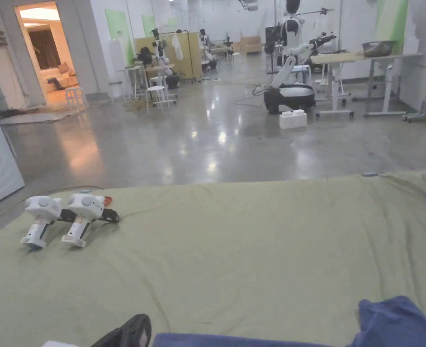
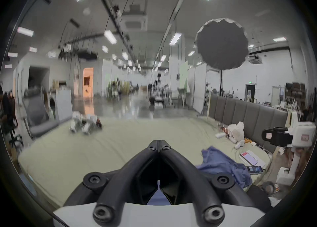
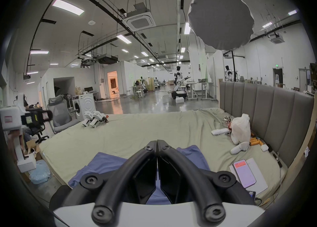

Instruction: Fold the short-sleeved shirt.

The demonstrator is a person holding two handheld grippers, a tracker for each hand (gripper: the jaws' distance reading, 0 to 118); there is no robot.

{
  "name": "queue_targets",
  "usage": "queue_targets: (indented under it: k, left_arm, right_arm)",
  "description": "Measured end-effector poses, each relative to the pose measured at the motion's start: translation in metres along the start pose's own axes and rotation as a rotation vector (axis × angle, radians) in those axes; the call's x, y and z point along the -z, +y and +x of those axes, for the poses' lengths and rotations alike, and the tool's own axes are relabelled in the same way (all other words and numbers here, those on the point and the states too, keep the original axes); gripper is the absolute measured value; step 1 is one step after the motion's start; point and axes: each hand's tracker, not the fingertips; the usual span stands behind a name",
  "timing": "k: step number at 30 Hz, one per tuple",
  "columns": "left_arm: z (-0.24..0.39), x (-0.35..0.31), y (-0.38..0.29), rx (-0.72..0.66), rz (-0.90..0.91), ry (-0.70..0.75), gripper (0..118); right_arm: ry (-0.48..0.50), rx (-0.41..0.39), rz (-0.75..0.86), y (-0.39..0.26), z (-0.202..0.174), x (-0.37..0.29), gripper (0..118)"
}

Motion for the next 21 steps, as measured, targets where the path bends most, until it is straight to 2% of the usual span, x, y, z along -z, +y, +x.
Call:
queue_targets:
  k: [4,5,6,7,8,9,10,14,18,19,20,21]
  left_arm:
    - [-0.038,0.082,-0.032,-0.08,-0.233,-0.011,0]
    - [-0.047,0.105,-0.041,-0.115,-0.29,-0.022,4]
    - [-0.059,0.133,-0.054,-0.156,-0.361,-0.03,15]
    - [-0.07,0.156,-0.067,-0.187,-0.4,-0.061,38]
    - [-0.08,0.176,-0.077,-0.237,-0.408,-0.048,66]
    - [-0.089,0.201,-0.088,-0.258,-0.464,-0.036,75]
    - [-0.098,0.224,-0.098,-0.259,-0.516,-0.011,75]
    - [-0.115,0.282,-0.127,-0.117,-0.62,0.145,75]
    - [-0.126,0.31,-0.147,-0.185,-0.668,0.172,72]
    - [-0.126,0.313,-0.15,-0.183,-0.662,0.175,64]
    - [-0.125,0.312,-0.15,-0.186,-0.667,0.177,46]
    - [-0.125,0.317,-0.154,-0.19,-0.7,0.188,40]
  right_arm:
    - [-0.016,0.044,-0.063,-0.019,0.013,0.011,0]
    - [-0.025,0.05,-0.083,-0.023,0.016,0.013,0]
    - [-0.034,0.058,-0.106,-0.03,0.021,0.015,0]
    - [-0.044,0.068,-0.125,-0.034,0.025,0.017,0]
    - [-0.054,0.083,-0.143,-0.038,0.029,0.019,0]
    - [-0.061,0.101,-0.169,-0.042,0.035,0.02,0]
    - [-0.07,0.11,-0.188,-0.046,0.039,0.021,0]
    - [-0.135,0.137,-0.242,-0.058,0.055,0.021,0]
    - [-0.189,0.177,-0.291,-0.07,0.069,0.022,0]
    - [-0.199,0.176,-0.303,-0.072,0.071,0.023,0]
    - [-0.202,0.174,-0.313,-0.074,0.073,0.025,0]
    - [-0.207,0.173,-0.325,-0.075,0.075,0.027,0]
